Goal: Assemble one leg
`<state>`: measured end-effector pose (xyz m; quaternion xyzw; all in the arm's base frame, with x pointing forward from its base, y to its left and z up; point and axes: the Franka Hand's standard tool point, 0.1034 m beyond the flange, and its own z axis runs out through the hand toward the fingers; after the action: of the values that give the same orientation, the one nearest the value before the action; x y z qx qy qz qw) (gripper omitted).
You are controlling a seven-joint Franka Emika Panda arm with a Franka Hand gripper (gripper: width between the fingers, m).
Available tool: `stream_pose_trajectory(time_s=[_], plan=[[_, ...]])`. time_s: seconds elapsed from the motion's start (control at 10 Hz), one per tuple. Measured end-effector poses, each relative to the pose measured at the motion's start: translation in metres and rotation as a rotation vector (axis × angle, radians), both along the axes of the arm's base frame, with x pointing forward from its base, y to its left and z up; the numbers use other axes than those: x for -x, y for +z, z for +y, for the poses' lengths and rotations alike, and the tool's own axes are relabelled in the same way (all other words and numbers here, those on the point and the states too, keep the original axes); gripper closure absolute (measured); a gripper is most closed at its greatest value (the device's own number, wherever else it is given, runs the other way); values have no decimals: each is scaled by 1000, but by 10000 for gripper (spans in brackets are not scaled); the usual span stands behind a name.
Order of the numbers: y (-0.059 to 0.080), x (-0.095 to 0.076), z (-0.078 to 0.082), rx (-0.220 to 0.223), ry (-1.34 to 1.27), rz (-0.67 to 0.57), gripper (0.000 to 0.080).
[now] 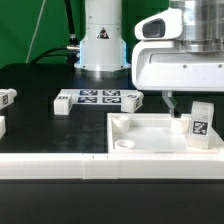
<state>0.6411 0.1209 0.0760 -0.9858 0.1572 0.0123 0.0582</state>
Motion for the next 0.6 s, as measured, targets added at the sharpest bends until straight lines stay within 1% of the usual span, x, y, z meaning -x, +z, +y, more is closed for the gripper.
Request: stream_pose_trajectory(time_s=[0.1, 0.3, 0.4, 0.5, 0.6], plan=[[0, 0, 2, 10, 82, -12, 150], [0, -1, -1, 11, 106, -15, 150], [0, -1, -1, 11, 104, -15, 260], [0, -1, -1, 11, 104, -15, 260], [0, -1, -1, 10, 96, -14, 469]])
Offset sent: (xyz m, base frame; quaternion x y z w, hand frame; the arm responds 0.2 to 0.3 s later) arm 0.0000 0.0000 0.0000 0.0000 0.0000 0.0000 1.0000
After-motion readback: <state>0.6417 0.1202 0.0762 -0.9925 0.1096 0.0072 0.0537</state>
